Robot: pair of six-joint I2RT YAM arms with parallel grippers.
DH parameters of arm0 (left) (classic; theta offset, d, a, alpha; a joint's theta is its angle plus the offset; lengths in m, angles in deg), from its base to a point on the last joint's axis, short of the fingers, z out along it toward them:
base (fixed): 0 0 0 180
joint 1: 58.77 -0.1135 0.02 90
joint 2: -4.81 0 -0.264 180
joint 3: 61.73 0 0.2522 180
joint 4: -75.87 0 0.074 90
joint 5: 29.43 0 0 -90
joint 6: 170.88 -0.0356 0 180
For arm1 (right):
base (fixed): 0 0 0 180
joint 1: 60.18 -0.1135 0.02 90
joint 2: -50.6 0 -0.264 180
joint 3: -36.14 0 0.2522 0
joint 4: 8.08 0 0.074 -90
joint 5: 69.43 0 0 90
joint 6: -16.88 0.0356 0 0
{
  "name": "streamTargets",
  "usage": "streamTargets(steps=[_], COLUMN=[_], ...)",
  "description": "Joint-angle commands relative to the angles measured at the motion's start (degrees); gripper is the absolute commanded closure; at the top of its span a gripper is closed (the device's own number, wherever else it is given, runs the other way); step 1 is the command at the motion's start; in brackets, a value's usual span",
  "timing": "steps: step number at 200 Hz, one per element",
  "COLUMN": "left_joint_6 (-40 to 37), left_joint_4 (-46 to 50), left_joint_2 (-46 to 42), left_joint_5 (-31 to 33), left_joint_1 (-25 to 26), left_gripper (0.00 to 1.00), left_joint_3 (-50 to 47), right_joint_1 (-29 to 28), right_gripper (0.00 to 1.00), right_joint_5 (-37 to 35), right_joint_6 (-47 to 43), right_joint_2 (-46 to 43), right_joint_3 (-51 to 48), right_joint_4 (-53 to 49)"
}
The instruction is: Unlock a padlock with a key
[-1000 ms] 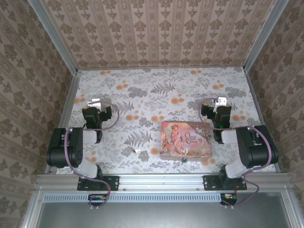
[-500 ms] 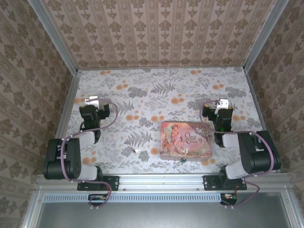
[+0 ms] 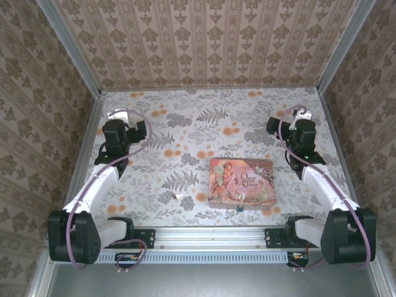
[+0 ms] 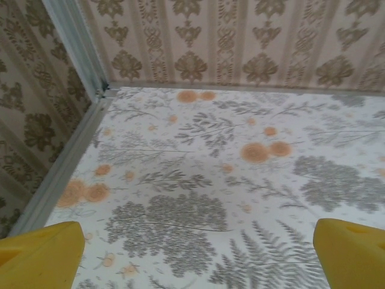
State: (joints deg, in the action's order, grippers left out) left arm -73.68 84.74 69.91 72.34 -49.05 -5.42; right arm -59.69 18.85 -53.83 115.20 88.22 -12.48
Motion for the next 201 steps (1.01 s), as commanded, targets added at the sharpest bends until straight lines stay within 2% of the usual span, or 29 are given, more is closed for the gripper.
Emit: streamTargets(steps=[1,28,66,68,153,201], left_joint_6=[9.0,15.0,19.3,19.6,31.0,35.2], left_joint_4=[15.6,24.9,28.4,28.5,25.2,23.4], left_joint_2=[-1.5,0.6,4.1,4.2,8.7,13.4], left_joint_5=[-3.0,-7.0,-7.7,-7.7,-10.8,-11.7], left_joint_1=[2.3,6.7,16.0,17.8,35.1,41.7], left_gripper=[0.00,0.00,0.00,0.00,0.00,0.00], left_joint_3=[4.8,9.1,11.2,11.2,9.4,10.7], right_joint_1=[0.0,0.0,-0.2,-0.2,-0.2,-0.2], right_gripper=[0.05,0.11,0.17,0.17,0.19,0.21], right_joint_5=[9.0,12.7,16.2,16.2,13.3,17.6], right_joint_6=[8.2,12.6,14.3,14.4,13.1,15.2], right_joint_2=[-5.6,-12.5,-15.2,-15.2,-17.2,-19.5], right_joint_3=[1.0,0.5,-1.2,-1.4,-5.9,-8.9], right_joint_4=[-18.3,-30.2,-41.8,-42.1,-50.5,-49.1])
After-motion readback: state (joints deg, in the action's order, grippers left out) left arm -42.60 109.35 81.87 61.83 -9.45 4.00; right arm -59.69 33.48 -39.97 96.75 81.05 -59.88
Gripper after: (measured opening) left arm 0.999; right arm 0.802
